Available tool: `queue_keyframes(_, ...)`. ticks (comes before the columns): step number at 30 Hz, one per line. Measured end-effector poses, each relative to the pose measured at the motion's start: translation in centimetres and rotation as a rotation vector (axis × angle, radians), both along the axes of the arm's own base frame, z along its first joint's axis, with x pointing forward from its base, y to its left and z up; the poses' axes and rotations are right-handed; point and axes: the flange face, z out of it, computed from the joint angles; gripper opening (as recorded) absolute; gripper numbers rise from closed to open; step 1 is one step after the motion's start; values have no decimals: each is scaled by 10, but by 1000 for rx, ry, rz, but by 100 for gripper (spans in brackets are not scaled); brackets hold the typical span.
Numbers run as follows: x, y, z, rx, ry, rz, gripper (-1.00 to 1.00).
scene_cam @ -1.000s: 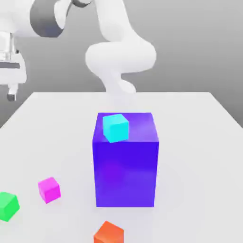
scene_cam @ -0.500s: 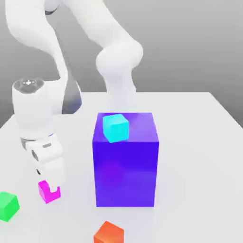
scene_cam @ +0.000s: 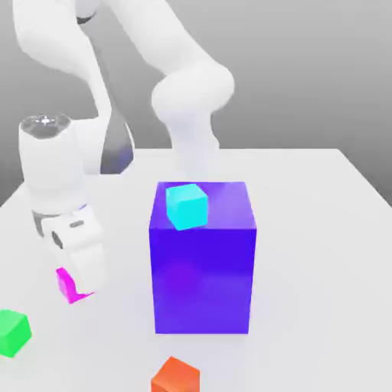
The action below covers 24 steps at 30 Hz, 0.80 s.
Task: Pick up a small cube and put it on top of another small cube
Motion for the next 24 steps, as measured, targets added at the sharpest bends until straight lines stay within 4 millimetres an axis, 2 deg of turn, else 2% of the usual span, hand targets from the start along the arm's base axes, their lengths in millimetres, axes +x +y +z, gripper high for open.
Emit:
queue_keyframes(6,5,-8,-11,73,54,201,-100)
queue_keyframes(13,14,-30,-11,126,71,373,-100)
queue_keyframes(19,28,-57,3,117,45,484,-100)
queue_keyframes(24,45,-84,29,62,1,569,-100)
